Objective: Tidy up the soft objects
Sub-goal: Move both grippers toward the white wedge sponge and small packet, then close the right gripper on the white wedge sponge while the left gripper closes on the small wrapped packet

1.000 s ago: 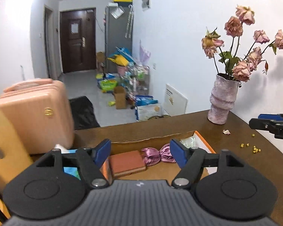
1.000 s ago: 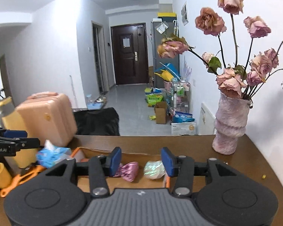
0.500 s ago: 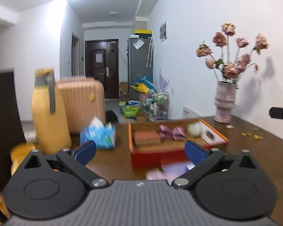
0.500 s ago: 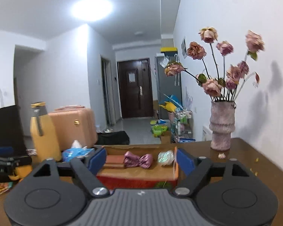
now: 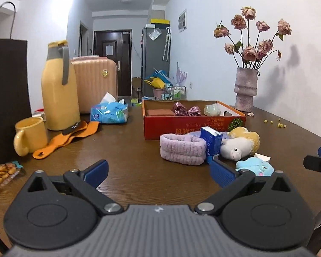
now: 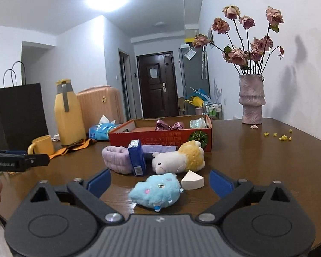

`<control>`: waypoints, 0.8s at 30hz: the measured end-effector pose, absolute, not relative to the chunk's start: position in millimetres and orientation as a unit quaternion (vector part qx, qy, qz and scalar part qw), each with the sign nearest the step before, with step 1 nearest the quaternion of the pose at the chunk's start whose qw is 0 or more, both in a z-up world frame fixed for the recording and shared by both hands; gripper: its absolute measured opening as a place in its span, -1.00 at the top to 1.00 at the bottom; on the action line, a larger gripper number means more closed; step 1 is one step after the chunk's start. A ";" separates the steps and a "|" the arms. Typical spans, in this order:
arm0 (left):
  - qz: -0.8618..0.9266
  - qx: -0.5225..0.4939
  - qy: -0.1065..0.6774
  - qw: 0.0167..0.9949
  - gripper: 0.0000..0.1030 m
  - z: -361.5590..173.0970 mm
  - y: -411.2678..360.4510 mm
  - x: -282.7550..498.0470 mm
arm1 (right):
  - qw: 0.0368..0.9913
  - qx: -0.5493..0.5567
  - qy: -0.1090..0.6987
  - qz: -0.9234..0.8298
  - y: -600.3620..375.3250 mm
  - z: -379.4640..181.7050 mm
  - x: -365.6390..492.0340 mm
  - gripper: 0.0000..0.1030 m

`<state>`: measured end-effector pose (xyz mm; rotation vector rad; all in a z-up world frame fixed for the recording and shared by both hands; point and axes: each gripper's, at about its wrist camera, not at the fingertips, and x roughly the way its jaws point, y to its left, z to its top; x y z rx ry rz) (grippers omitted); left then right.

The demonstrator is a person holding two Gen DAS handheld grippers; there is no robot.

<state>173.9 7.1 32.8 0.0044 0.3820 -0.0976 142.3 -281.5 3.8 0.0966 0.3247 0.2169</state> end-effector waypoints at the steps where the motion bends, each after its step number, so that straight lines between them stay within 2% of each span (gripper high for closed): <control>1: -0.051 0.004 0.194 0.980 -1.00 30.1 5.9 177.9 | 0.980 0.047 0.162 0.106 -280.8 3.7 144.9 -0.91; 10: -0.062 -0.012 0.230 0.971 -1.00 11.6 8.1 222.0 | 0.973 0.069 0.203 0.087 -284.4 -7.2 194.5 -0.87; 17: -0.102 0.005 0.213 0.972 -1.00 18.3 -15.0 260.7 | 0.965 0.087 0.233 0.083 -283.5 -12.4 236.5 -0.54; 24: -0.144 0.002 0.202 0.969 -0.96 21.1 -37.7 293.0 | 0.963 0.065 0.251 0.079 -277.9 -22.5 259.3 -0.47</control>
